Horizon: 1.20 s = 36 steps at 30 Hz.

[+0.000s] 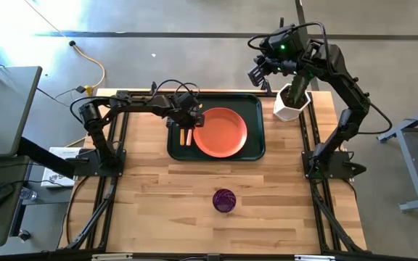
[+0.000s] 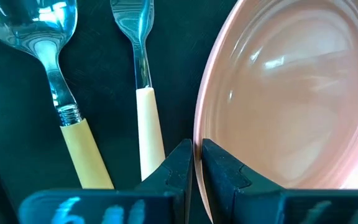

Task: Pick and place plate/cup/fork/spoon on tray
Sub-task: Put the orange plate on the right side of the light orange fork, then put the purple cup on the top right of the orange plate

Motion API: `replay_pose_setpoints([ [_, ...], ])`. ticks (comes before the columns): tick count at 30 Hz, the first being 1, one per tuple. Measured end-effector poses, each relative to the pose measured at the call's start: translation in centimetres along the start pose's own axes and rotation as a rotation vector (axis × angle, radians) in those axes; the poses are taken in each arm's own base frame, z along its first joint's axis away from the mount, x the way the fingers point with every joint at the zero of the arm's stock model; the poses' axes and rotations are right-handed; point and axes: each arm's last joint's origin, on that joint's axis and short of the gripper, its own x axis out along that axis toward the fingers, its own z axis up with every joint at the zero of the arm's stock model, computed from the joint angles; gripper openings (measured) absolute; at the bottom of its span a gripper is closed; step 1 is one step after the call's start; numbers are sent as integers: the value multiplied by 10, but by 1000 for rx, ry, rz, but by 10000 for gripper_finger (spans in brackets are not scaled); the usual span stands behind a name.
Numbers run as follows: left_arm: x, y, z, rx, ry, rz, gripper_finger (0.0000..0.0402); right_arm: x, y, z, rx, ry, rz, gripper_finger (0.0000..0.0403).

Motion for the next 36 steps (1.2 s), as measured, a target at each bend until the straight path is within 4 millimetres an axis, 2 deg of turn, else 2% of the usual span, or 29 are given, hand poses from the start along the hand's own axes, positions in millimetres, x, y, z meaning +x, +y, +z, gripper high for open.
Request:
replay_pose_setpoints([
  [7,-2,0,0,46,3,-4,26,0,0,0,15,0,0,53],
  [17,-32,2,10,118,-52,-69,26,0,0,0,48,0,0,53],
  [21,-48,3,14,170,-96,-98,26,0,0,-1,91,8,8,53],
  [27,-78,4,20,289,-196,-160,26,-1,3,-7,187,97,123,53],
  [36,-124,1,16,531,-358,-237,26,-4,21,-23,259,301,249,53],
])
